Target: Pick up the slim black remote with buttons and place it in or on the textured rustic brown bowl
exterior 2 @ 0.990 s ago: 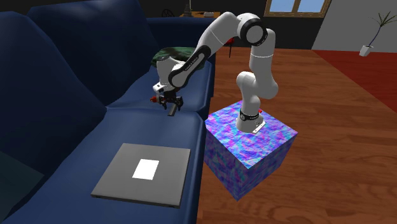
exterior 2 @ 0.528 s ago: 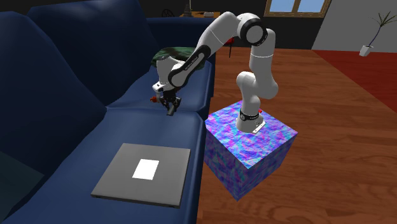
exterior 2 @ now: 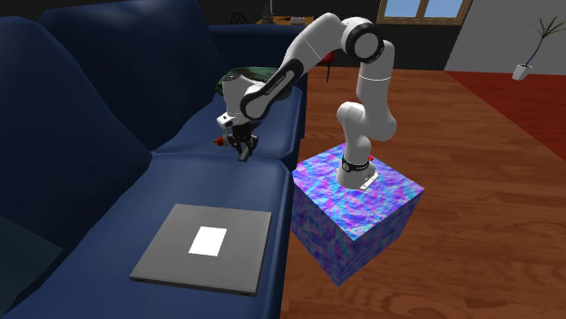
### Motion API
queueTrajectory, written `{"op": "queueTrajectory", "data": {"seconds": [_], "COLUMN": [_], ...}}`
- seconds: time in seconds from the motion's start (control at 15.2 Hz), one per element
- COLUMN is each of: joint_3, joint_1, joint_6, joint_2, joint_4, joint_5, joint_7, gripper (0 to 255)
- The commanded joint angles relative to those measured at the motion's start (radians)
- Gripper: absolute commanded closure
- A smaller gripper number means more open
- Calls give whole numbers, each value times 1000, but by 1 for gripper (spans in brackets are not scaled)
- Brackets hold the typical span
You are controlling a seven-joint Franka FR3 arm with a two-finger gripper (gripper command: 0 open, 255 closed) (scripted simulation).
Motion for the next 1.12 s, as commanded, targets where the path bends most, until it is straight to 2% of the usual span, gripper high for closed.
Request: {"op": "queueTrajectory", "data": {"seconds": [0.0,1.06], "joint_3": [-2,11], "joint_1": [2,7], "joint_6": [-26,-239], "joint_2": [-22,-157], "joint_4": [9,119], "joint_5": [-20,-122], "joint_7": [13,91], "gripper": [255,255]}}
